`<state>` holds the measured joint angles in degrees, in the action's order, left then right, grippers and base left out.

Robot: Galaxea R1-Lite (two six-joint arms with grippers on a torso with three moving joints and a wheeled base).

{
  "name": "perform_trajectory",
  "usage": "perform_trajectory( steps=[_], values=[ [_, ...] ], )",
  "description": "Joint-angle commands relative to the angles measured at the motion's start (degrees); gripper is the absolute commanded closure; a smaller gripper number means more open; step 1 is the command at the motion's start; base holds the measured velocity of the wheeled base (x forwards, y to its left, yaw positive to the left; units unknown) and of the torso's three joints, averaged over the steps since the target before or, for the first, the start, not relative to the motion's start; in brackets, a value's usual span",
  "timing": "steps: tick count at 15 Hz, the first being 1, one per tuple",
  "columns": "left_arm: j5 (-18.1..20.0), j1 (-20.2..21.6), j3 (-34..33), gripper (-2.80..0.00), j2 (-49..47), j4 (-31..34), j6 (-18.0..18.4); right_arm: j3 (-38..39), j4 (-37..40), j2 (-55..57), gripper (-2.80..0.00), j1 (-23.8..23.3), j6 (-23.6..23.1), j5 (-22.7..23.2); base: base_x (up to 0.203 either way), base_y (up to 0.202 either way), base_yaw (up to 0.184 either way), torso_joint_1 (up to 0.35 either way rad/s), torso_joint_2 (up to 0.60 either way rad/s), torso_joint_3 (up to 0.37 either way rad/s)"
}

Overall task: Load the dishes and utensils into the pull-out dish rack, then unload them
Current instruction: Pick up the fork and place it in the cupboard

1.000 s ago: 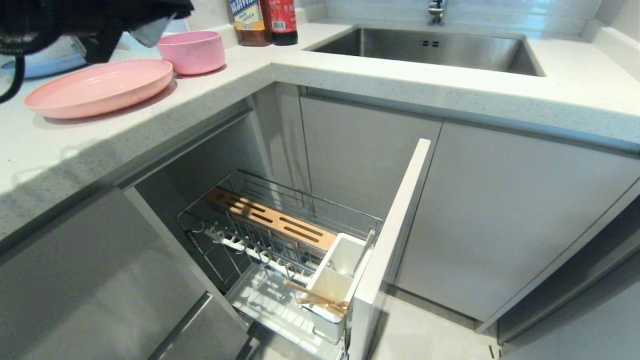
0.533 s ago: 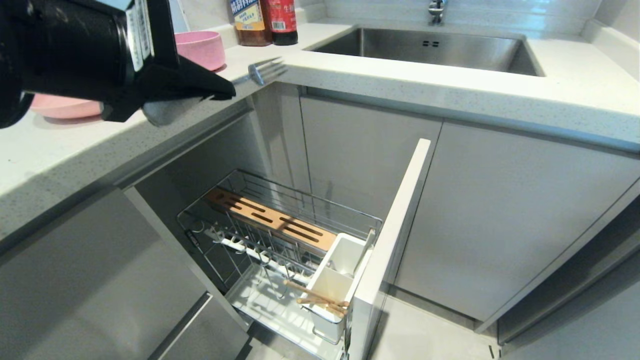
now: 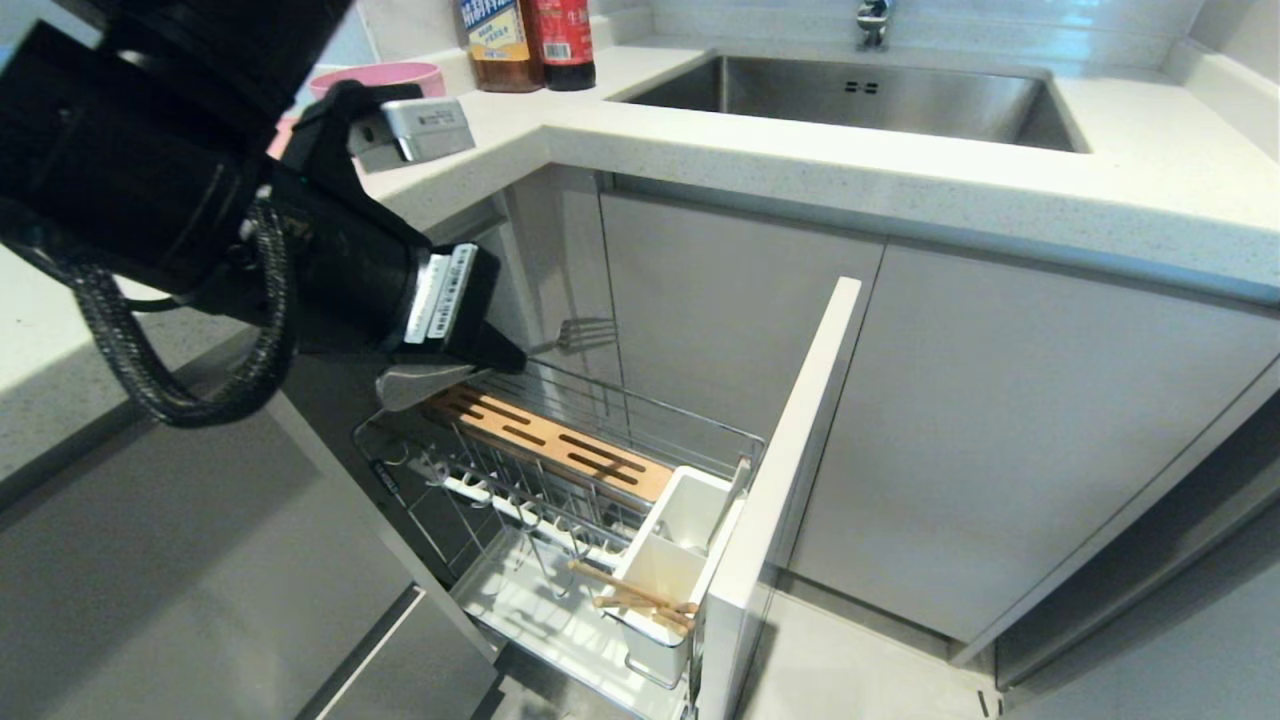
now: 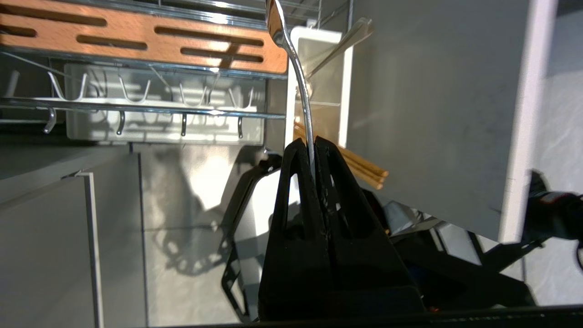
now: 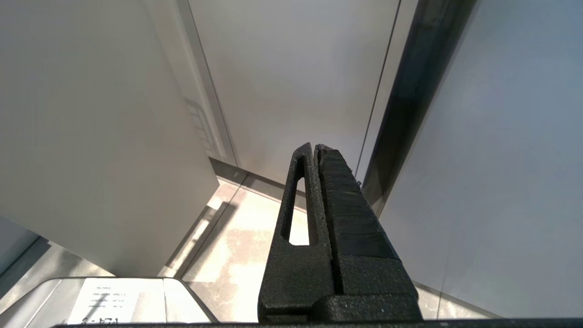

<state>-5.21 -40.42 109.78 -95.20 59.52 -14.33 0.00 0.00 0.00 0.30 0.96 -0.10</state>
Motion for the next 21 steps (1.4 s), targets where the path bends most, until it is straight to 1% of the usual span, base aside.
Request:
perform_trajectory(
  steps=[1,6,11,16,21],
  values=[
    [-0.1,-0.9,0.1,0.0,-4.4,0.9,0.1,0.1,0.0,0.0,0.0,0.0,0.0,0.0,0.0,0.0,0.0,0.0,0.0,0.0],
    [-0.4,-2.5,0.1,0.0,-9.2,1.0,0.3,0.1,0.0,0.0,0.0,0.0,0.0,0.0,0.0,0.0,0.0,0.0,0.0,0.0],
    [-2.4,-4.4,0.2,0.0,-14.2,1.0,0.3,0.1,0.0,0.0,0.0,0.0,0.0,0.0,0.0,0.0,0.0,0.0,0.0,0.0],
    [-4.0,-5.3,0.2,0.0,-16.7,1.5,0.3,0.1,0.0,0.0,0.0,0.0,0.0,0.0,0.0,0.0,0.0,0.0,0.0,0.0],
    [-4.1,-6.3,0.2,0.0,-17.7,3.1,0.3,0.1,0.0,0.0,0.0,0.0,0.0,0.0,0.0,0.0,0.0,0.0,0.0,0.0]
  ],
)
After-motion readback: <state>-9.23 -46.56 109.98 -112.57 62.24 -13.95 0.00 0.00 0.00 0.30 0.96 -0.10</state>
